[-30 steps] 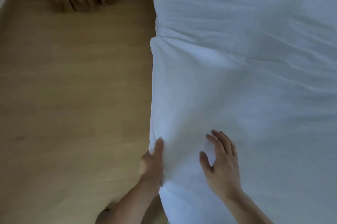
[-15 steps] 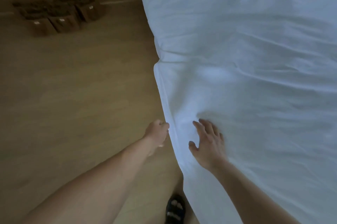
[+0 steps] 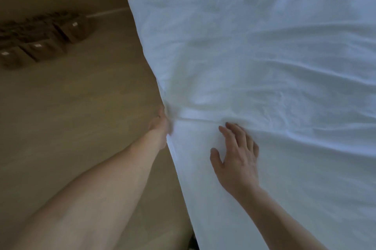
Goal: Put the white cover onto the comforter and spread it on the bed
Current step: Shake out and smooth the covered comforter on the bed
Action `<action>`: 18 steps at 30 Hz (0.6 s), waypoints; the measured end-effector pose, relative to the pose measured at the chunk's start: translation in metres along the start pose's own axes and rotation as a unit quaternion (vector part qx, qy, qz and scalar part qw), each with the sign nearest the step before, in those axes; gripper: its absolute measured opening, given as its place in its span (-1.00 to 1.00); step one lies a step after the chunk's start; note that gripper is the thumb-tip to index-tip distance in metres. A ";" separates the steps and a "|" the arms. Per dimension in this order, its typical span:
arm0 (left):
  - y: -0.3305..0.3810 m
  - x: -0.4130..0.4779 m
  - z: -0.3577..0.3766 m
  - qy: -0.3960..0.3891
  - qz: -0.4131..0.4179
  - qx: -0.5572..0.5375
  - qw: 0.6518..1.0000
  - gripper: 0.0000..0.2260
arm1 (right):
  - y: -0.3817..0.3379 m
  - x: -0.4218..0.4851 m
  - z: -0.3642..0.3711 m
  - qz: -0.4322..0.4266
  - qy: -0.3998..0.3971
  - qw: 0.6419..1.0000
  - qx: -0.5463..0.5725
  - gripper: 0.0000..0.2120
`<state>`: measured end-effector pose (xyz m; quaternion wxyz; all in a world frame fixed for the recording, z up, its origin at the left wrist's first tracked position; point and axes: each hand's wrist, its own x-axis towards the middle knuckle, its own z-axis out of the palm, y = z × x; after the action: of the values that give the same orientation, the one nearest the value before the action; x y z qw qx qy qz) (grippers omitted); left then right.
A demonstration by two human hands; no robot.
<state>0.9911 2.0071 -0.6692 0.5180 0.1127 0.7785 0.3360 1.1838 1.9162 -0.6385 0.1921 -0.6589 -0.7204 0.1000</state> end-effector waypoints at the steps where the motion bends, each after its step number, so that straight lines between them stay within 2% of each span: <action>1: 0.004 0.012 0.000 -0.002 -0.003 -0.022 1.000 -0.66 | -0.003 0.009 0.004 0.001 0.004 1.000 0.000 -0.48; 3: 0.010 0.030 -0.001 -0.035 0.002 -0.051 0.998 -0.70 | -0.013 0.029 0.012 -0.003 0.004 1.000 -0.001 -0.48; 5: 0.010 0.043 -0.013 -0.030 -0.010 -0.050 0.998 -0.76 | -0.027 0.047 0.023 -0.011 -0.003 1.000 -0.001 -0.48; 8: -0.013 0.057 -0.045 0.048 -0.056 0.122 0.990 -0.72 | -0.051 0.073 0.037 -0.004 -0.006 1.000 -0.009 -0.48; 10: -0.024 0.064 -0.057 0.050 -0.060 0.086 0.993 -0.74 | -0.070 0.088 0.044 -0.004 -0.009 1.000 -0.023 -0.48; 12: -0.016 0.062 -0.061 -0.005 -0.058 0.077 0.995 -0.70 | -0.089 0.104 0.056 -0.018 -0.024 0.999 -0.037 -0.47; 13: -0.009 0.063 -0.062 -0.059 -0.091 0.048 0.993 -0.67 | -0.098 0.111 0.063 -0.023 -0.034 0.998 -0.043 -0.47; 16: 0.020 0.074 -0.072 -0.198 -0.151 -0.031 0.968 -0.61 | -0.116 0.130 0.082 -0.024 -0.056 0.995 -0.080 -0.46; 18: 0.038 0.095 -0.073 -0.249 -0.144 -0.040 0.957 -0.57 | -0.122 0.143 0.088 -0.017 -0.064 0.993 -0.096 -0.43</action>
<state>0.8785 2.0559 -0.6969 0.7425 0.0591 0.6187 0.2500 1.0285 2.0530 -0.6493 0.0830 -0.6543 -0.7485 0.0689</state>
